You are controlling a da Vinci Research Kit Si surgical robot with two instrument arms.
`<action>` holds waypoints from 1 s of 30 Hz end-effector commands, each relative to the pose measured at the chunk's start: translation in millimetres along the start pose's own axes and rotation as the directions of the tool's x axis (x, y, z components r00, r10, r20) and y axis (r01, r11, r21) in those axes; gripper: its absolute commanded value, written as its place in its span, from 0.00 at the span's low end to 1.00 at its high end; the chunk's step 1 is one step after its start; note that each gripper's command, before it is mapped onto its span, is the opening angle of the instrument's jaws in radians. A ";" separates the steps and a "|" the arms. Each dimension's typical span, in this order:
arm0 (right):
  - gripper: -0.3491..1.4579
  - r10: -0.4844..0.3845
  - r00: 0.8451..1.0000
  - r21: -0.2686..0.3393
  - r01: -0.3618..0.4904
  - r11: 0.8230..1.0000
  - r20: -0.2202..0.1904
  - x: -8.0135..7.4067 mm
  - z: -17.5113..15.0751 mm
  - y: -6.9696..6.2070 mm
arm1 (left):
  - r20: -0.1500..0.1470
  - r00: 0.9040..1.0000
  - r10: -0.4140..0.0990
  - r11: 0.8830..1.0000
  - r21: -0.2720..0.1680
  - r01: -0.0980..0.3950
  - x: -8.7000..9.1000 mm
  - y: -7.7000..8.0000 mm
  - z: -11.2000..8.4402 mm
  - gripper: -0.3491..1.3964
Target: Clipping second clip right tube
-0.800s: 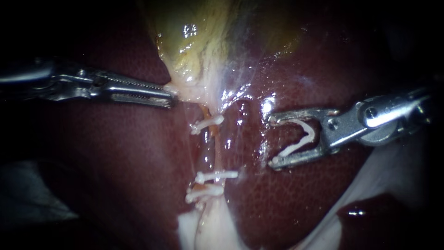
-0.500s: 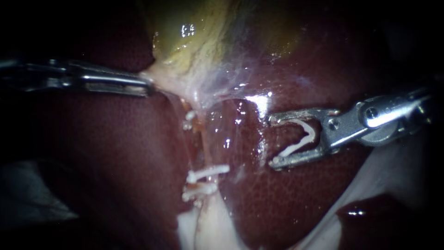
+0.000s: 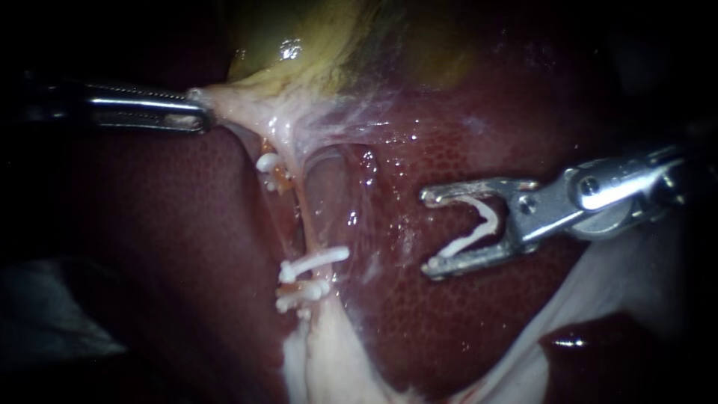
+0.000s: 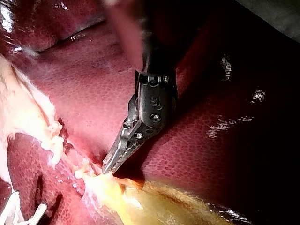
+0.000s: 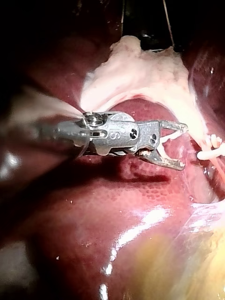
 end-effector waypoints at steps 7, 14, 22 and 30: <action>0.47 0.118 0.993 0.038 -0.117 0.992 -0.014 -0.8 4.9 0.6 | 0.001 1.000 0.001 1.000 -0.001 -0.001 -0.1 0.2 0.3 0.00; 0.46 0.195 0.981 0.069 -0.194 0.979 -0.019 -1.4 9.0 2.0 | 0.001 1.000 0.001 1.000 -0.003 -0.001 -0.1 0.3 0.3 0.00; 0.46 0.239 0.970 0.061 -0.236 0.970 -0.042 -2.0 11.9 3.8 | 0.001 1.000 0.002 1.000 -0.004 -0.002 -0.1 0.6 0.6 0.00; 0.46 0.357 0.926 0.195 -0.330 0.924 -0.123 -2.9 14.7 4.8 | 0.001 1.000 0.002 1.000 -0.003 -0.002 -0.1 0.7 0.8 0.00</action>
